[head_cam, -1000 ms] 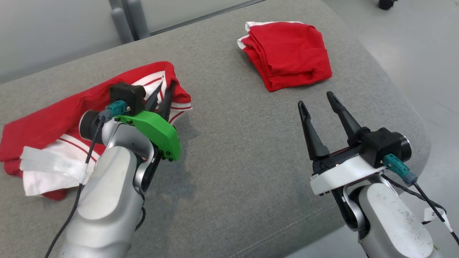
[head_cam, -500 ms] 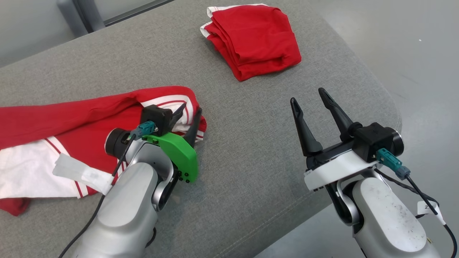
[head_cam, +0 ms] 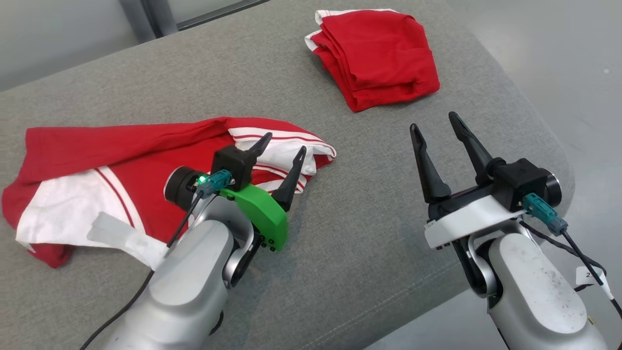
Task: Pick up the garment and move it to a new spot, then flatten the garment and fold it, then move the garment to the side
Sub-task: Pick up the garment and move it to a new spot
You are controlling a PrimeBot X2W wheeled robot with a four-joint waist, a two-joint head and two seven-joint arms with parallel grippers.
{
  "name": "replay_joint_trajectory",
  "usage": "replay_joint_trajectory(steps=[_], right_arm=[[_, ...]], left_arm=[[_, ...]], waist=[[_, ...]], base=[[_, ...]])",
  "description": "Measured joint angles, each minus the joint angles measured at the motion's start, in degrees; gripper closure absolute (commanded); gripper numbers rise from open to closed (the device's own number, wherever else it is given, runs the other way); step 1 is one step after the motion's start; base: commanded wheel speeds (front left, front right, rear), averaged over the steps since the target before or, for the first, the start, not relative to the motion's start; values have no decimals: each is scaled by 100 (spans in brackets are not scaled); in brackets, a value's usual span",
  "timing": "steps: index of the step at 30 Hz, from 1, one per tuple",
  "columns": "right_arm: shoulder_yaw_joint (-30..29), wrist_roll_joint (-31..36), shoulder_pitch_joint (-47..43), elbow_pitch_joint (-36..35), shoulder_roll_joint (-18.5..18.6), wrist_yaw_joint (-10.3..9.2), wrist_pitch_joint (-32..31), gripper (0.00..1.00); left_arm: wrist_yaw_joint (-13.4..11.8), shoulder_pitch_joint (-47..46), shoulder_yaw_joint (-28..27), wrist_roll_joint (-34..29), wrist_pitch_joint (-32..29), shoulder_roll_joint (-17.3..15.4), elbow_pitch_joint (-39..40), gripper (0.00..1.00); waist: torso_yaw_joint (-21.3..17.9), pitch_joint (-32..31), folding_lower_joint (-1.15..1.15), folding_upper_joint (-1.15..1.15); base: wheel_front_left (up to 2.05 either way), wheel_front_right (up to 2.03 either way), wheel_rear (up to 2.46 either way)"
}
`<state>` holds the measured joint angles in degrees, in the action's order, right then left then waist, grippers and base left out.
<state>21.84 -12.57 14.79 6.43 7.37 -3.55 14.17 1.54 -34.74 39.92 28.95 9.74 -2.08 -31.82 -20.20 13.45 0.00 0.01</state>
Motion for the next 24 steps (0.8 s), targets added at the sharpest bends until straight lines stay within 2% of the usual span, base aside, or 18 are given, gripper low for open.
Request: replay_joint_trajectory(steps=[6,12,18,20,24], right_arm=[[-83,0,-1,91,55,0,1,0],[-109,0,-4,157,147,1,10,0],[-81,-2,-42,247,154,27,16,0],[10,-7,-114,331,141,111,18,0],[182,-9,-196,432,140,227,16,0]], left_arm=[[3,31,301,138,202,-2,43,0],[-16,242,310,226,292,-2,-26,0],[-281,691,120,338,349,-4,-377,0],[-410,909,-79,467,365,-9,-479,0],[-468,1118,-220,620,402,-19,-478,0]], waist=[[345,-129,0,0],[687,-273,0,0],[1105,-479,0,0],[1269,-609,0,0],[1463,-756,0,0]], base=[[0,0,0],[0,0,0],[0,0,0],[0,0,0],[0,0,0]])
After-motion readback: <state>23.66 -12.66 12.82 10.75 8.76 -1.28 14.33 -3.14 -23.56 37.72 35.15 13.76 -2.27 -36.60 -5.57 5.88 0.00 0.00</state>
